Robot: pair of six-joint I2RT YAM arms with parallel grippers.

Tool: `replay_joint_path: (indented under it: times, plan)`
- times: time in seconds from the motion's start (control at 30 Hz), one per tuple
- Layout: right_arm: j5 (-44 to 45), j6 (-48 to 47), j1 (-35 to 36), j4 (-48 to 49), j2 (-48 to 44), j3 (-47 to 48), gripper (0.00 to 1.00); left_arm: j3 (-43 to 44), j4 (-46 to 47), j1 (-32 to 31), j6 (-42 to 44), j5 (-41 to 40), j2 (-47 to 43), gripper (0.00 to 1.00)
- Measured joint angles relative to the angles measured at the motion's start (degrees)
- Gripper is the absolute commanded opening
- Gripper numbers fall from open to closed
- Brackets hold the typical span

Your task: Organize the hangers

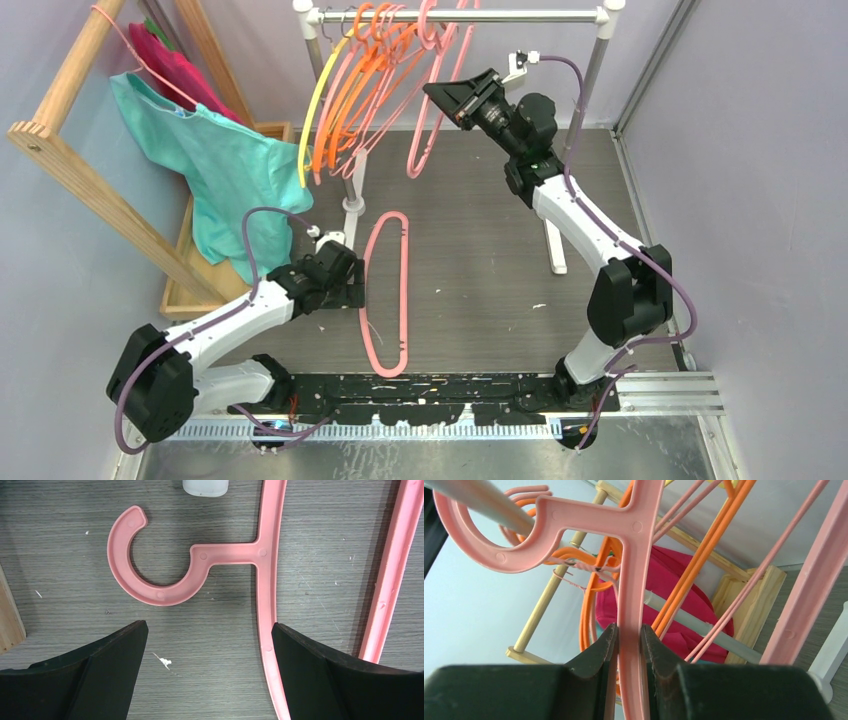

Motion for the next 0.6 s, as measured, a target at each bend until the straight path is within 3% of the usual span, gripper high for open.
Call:
replay_joint_path:
  times: [0.27,0.6]
  plan:
    - [0.00,1.11,-0.09,-0.72,2.58,2.56,0.02,0.37,0.00,0.00,0.37,0.00,1.60,0.98]
    - [-0.66,1.66,-0.09,0.52,3.72,2.67,0.27,1.42,-0.04,0.00,0.46,0.04,2.67,0.98]
